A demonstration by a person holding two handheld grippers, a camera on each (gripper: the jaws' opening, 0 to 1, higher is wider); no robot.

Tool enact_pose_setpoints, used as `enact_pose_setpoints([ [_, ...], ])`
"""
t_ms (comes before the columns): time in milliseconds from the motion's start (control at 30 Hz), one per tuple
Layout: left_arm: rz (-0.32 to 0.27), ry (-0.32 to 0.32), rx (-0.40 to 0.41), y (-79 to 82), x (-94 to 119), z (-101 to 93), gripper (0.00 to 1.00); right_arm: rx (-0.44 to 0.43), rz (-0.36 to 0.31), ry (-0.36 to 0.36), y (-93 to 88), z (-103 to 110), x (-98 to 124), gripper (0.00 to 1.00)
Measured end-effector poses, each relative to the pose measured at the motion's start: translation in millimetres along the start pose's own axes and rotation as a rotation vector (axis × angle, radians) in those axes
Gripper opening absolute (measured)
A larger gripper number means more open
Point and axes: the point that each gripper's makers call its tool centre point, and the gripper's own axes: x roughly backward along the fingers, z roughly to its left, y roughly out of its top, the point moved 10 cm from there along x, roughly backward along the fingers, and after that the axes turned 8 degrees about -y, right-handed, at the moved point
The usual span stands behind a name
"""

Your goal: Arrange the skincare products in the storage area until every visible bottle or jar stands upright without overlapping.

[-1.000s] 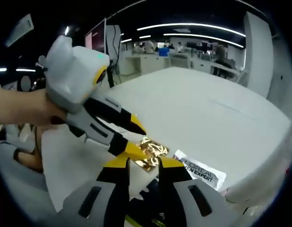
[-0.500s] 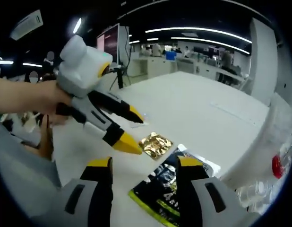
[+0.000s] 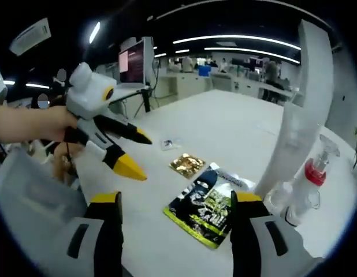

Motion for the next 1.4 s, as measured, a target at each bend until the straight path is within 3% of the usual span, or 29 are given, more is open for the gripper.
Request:
enact_pose_setpoints([
  [300, -0.026, 0.004, 0.060, -7.2, 23.3, -24.2, 0.82, -0.045, -0.014, -0.057, -3.9, -28.0, 36.2, 0.88],
  [567, -0.085, 0.011, 0.118, -11.3, 48.6, -48.3, 0.91, -0.026, -0.005, -0.078, -13.8, -46.4, 61.2, 0.97],
  [733, -0.077, 0.015, 0.138, -18.8, 56.4, -57.0, 0.97, -0.044, -0.011, -0.072, -15.5, -53.7, 72.1, 0.99],
  [1100, -0.051, 0.064, 0.168, -29.0, 69.1, -55.9, 0.99, -0.117, -0.003, -0.039, -29.7, -62.0, 87.1, 0.99],
  [1200, -0.058, 0.073, 0.179, -32.2, 70.7, -51.8, 0.99, -0.172, -0.042, -0.048, -30.3, -65.0, 89.2, 0.99],
  [1333, -0.069, 0.086, 0.194, -32.0, 70.7, -51.1, 0.99, -0.177, -0.032, -0.066, -32.6, -68.4, 88.0, 0.99],
  [1400, -0.091, 0.090, 0.160, -28.8, 70.4, -51.8, 0.99, -0.201, -0.038, -0.066, -33.1, -68.4, 88.1, 0.99],
])
